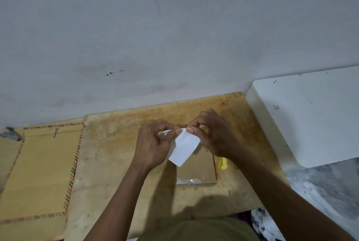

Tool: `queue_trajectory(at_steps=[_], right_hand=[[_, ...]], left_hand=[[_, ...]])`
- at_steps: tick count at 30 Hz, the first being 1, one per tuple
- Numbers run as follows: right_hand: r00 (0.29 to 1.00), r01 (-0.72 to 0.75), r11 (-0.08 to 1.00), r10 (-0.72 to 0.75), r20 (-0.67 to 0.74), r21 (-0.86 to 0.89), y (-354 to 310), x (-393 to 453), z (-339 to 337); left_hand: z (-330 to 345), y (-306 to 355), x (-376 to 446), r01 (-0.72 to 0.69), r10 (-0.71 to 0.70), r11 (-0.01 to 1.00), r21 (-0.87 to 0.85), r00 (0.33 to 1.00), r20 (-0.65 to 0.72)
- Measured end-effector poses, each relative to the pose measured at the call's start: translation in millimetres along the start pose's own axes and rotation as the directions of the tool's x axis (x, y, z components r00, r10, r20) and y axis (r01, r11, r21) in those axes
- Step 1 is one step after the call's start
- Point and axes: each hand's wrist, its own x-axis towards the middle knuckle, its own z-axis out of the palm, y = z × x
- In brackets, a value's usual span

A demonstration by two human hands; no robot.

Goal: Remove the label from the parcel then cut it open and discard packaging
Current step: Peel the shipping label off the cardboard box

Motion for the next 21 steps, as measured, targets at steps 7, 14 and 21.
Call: queue_trajectory(at_steps=[7,14,21], right_hand=[[0.932,-0.313,0.888,0.356,-0.073,0.338,-13.5,-6.5,9.7],[0.708,-0.468,0.774,0.618,-0.342,0.427,7.3,-13.3,-66.5],[0.778,-0.425,0.778,0.575,-0.254,0.462,-19.4,3.5,-47.3]], left_hand=[[18.8,11.7,-4.2,0.228,-0.269,0.855,-0.467,0.963,-0.022],[-31.9,-24.3,4.7,0.193,-0.471,0.799,-0.569,0.790,-0.392],[-11.5,-11.6,12.2,0.283,-0.448,0.838,-0.466,0.846,-0.291]])
